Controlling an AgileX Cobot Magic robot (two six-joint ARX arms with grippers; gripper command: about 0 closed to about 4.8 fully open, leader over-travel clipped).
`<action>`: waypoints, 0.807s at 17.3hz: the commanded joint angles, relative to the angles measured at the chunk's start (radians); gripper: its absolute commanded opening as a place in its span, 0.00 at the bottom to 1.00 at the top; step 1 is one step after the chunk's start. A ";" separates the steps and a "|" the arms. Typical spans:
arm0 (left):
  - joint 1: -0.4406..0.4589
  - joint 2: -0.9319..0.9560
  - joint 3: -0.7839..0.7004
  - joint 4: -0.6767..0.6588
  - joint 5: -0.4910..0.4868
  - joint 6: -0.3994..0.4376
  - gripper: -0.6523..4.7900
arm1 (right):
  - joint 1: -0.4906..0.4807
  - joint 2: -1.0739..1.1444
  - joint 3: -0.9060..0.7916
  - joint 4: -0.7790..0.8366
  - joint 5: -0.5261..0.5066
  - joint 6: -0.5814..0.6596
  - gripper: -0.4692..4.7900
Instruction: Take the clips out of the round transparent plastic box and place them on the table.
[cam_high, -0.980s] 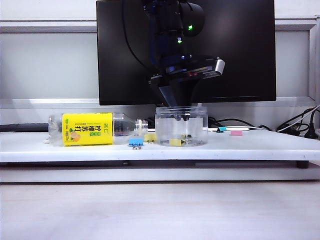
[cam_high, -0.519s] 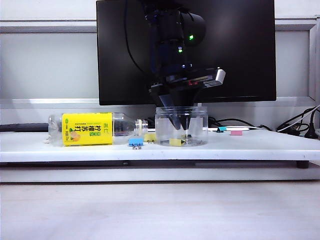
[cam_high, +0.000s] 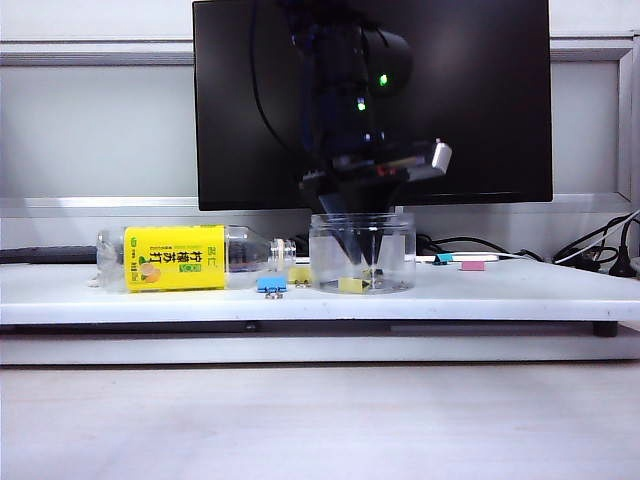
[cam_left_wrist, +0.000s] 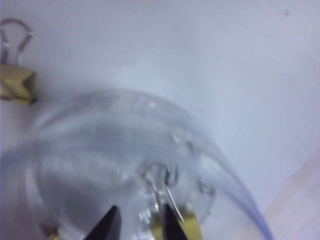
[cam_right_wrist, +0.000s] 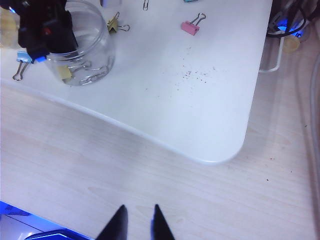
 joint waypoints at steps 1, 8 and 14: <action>0.000 0.011 0.003 -0.003 0.007 0.005 0.34 | 0.001 -0.002 -0.003 0.014 -0.002 0.001 0.22; 0.003 0.018 0.002 -0.003 0.015 0.016 0.34 | 0.001 -0.002 -0.020 0.030 -0.002 0.001 0.22; 0.003 0.076 0.002 -0.003 0.016 0.013 0.34 | 0.001 -0.002 -0.020 0.029 -0.002 0.001 0.22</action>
